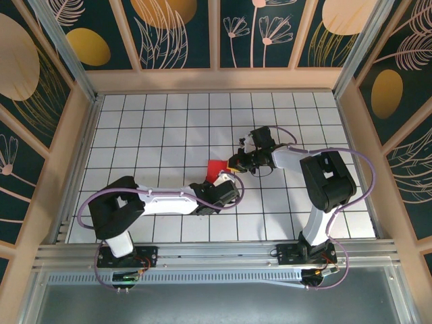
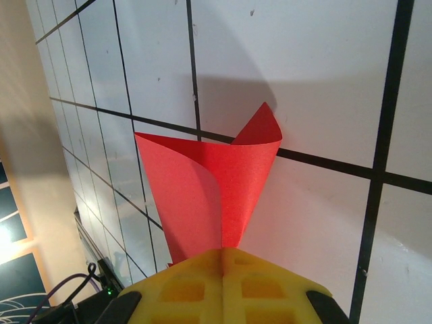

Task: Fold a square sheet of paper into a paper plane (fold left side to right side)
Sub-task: Fold the wing for the fifth time at the center of the table.

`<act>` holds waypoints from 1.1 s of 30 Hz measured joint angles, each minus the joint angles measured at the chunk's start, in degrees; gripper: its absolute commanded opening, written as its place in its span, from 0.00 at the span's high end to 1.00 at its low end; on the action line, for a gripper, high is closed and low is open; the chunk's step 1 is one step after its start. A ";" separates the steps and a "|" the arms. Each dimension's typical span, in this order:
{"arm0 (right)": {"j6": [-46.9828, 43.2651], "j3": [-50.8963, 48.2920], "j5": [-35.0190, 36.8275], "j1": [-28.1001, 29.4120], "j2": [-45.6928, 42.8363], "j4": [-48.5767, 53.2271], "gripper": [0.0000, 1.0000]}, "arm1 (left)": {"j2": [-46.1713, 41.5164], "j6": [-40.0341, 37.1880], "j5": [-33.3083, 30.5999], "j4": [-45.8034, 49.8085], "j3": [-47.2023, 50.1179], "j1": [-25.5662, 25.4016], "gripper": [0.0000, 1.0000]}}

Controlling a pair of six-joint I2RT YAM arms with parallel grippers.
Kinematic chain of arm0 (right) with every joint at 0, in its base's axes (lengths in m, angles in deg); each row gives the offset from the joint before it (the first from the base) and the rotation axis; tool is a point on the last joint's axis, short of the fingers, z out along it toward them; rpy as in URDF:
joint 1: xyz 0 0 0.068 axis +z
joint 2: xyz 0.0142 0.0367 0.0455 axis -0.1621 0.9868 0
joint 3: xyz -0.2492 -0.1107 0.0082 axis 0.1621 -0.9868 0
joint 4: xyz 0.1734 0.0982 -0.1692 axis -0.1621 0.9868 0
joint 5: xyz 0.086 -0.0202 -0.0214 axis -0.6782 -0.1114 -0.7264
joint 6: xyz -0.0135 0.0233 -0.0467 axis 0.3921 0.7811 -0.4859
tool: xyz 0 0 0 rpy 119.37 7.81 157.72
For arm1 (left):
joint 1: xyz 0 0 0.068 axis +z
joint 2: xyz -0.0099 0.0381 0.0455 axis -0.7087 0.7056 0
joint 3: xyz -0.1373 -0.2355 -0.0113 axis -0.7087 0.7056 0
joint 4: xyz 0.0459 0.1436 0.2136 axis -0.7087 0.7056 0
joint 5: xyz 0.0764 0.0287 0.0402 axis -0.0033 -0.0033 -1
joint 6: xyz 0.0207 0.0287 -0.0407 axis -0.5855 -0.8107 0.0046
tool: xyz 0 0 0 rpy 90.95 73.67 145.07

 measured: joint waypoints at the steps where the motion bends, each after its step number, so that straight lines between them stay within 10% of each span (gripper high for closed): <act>1: 0.17 0.00 0.04 -0.02 0.00 -0.02 1.00 | 0.02 0.00 -0.22 0.00 0.00 0.00 0.40; 33: 0.96 0.00 0.26 -0.02 0.33 0.07 1.00 | 5.09 1.53 -5.66 -0.13 -2.58 -1.05 0.61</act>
